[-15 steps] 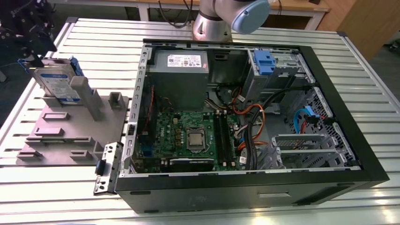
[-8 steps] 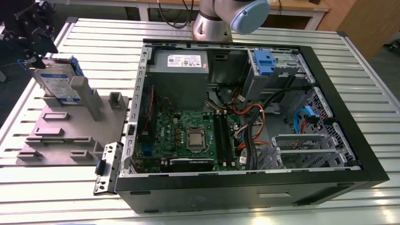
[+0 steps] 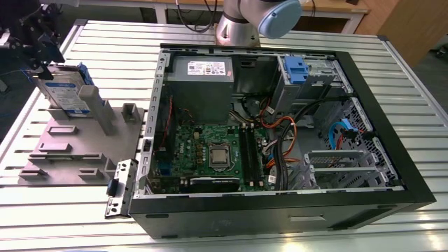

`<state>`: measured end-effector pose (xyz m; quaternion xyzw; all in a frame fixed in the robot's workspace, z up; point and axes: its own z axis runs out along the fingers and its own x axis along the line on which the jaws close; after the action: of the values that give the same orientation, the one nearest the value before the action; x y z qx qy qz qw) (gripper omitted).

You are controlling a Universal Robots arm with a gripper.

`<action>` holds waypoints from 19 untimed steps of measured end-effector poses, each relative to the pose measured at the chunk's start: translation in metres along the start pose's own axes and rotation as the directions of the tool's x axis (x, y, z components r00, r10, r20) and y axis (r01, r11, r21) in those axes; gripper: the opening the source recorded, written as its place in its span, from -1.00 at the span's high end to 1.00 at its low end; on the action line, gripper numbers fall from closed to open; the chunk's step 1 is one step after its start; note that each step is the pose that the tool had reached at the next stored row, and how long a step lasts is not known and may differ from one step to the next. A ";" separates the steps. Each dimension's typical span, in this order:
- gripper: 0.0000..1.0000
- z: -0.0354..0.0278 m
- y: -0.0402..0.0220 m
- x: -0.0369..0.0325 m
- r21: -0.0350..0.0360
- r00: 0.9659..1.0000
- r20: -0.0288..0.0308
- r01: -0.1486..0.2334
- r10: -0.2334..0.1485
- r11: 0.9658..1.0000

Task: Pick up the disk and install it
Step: 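Pick up the disk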

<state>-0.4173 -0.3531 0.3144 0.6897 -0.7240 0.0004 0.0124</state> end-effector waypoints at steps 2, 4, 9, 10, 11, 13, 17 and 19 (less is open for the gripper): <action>-0.18 0.0015 0.0000 0.0000 0.000 1.000 0.000 0.011 -0.011 1.000; -0.18 0.0033 0.0000 0.0001 0.000 1.000 0.000 0.012 -0.012 1.000; -0.18 0.0058 -0.0001 0.0005 0.000 1.000 0.001 0.012 -0.012 1.000; -0.18 0.0064 -0.0001 0.0009 0.001 1.000 0.002 0.013 -0.013 1.000; -0.18 0.0068 -0.0002 0.0012 0.001 1.000 0.005 0.013 -0.013 1.000; -0.18 0.0074 -0.0002 0.0021 0.000 1.000 0.016 0.013 -0.013 1.000; -0.18 0.0083 -0.0003 0.0039 0.000 1.000 0.026 0.013 -0.013 1.000; -0.18 0.0097 -0.0003 0.0040 0.000 1.000 0.027 0.013 -0.013 1.000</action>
<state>-0.4174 -0.3573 0.3048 0.6943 -0.7196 -0.0089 0.0029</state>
